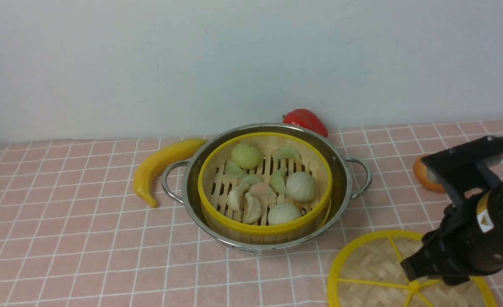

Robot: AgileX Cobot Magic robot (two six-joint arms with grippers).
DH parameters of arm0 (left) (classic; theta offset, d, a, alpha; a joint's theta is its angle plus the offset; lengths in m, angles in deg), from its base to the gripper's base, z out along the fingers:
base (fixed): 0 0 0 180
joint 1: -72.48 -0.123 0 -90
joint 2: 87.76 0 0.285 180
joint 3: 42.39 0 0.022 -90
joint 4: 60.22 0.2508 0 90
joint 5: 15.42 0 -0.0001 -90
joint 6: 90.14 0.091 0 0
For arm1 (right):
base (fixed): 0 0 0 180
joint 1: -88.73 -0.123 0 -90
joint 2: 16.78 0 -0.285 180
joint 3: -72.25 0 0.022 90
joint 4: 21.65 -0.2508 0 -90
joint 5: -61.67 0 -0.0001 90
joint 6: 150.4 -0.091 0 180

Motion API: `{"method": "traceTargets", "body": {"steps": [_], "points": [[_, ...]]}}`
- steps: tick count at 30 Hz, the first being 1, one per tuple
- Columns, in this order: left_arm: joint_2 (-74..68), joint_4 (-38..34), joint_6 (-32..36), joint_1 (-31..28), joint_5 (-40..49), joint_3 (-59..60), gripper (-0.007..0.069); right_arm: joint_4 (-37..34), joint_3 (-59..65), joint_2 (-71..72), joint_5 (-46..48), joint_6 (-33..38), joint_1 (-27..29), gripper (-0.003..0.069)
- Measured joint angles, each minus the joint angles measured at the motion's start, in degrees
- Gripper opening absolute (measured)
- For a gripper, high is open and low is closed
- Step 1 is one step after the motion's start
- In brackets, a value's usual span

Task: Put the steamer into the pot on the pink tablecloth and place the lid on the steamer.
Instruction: 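Move the gripper down to the bamboo steamer lid and grasp its center knob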

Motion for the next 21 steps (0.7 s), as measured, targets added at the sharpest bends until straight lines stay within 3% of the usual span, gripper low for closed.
{"method": "traceTargets", "body": {"steps": [6,17,21], "points": [[1.19,-1.65,0.0,0.0,-3.58,5.95,-0.0023,-0.23,2.03,-4.48,-5.13,0.62,0.0,0.024],[1.37,-1.77,0.0,0.0,-6.19,5.96,-0.0023,1.93,2.03,-12.64,-10.36,0.41,0.05,0.0239],[1.37,-1.77,0.0,0.0,-6.19,5.96,-0.0023,4.29,2.03,-13.86,-10.78,-2.62,0.05,0.0169]]}}
